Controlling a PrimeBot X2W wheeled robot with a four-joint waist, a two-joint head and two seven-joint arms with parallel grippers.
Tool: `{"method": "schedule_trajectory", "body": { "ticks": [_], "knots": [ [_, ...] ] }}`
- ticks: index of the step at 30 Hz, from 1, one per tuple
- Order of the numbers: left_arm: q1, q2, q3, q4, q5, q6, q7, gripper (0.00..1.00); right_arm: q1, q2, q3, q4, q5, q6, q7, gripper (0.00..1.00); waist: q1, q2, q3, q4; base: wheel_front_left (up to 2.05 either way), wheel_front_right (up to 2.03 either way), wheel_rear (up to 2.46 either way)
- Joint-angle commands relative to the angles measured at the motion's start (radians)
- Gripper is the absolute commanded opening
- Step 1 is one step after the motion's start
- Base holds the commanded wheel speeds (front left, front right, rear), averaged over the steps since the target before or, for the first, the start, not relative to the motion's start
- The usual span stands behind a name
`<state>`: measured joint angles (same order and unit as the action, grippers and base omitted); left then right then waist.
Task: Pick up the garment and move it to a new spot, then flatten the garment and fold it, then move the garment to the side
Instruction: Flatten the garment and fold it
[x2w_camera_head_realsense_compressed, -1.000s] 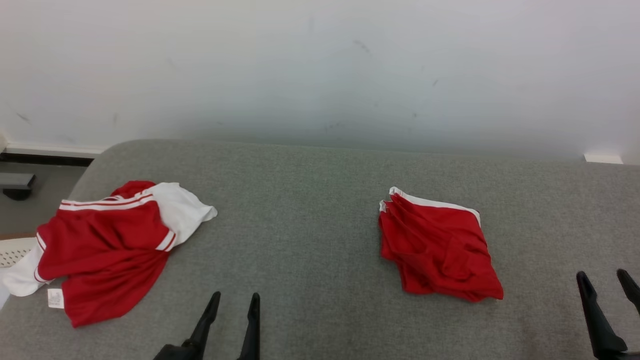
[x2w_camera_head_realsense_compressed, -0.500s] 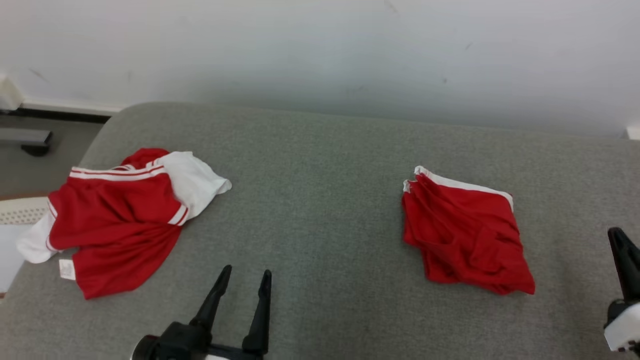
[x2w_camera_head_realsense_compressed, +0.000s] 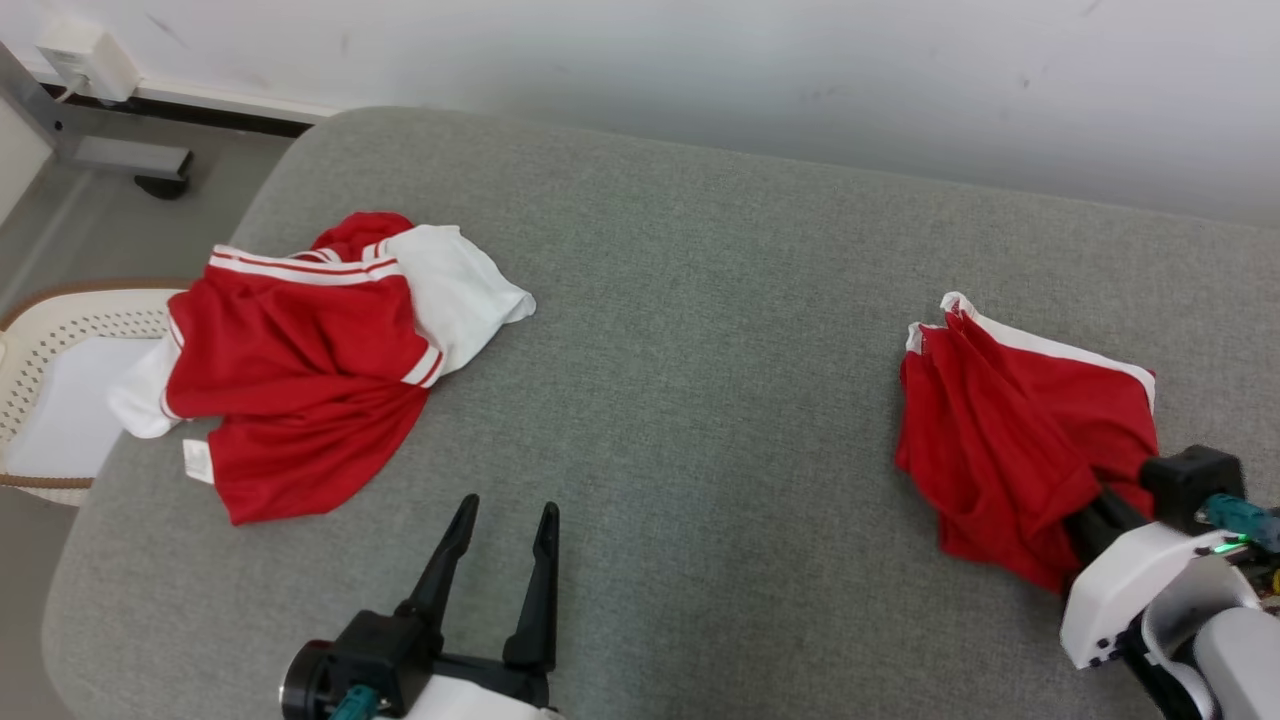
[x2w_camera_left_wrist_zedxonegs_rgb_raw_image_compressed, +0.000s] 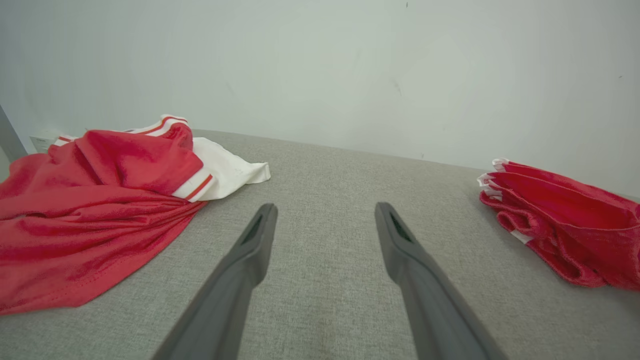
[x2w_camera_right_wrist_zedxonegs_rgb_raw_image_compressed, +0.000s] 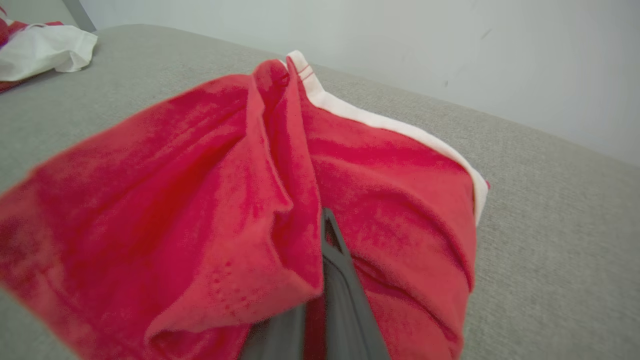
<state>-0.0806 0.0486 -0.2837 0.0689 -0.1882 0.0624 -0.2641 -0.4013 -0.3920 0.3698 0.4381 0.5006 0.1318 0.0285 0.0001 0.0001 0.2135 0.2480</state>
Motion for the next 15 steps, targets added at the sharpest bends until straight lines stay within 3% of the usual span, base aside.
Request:
{"method": "schedule_trajectory", "body": {
  "ticks": [1,8,15],
  "knots": [
    [-0.010,0.004,0.001,0.003,-0.006,0.006,0.000,1.00,-0.024,0.006,0.042,0.009,0.007,-0.002,-0.012,0.00,-0.0001,-0.0001,0.000,0.005,0.00,0.00,0.00],
    [-0.010,0.004,-0.010,0.010,-0.016,0.011,0.000,1.00,-0.058,0.045,0.240,0.030,0.013,-0.002,-0.005,0.00,-0.0001,-0.0001,-0.022,0.020,0.00,0.00,0.00],
    [0.015,0.004,-0.014,0.013,-0.024,0.018,0.000,1.00,-0.068,0.065,0.342,0.062,-0.020,-0.002,0.012,0.00,-0.0001,-0.0001,-0.047,0.026,0.00,0.00,0.00]
  ]
}}
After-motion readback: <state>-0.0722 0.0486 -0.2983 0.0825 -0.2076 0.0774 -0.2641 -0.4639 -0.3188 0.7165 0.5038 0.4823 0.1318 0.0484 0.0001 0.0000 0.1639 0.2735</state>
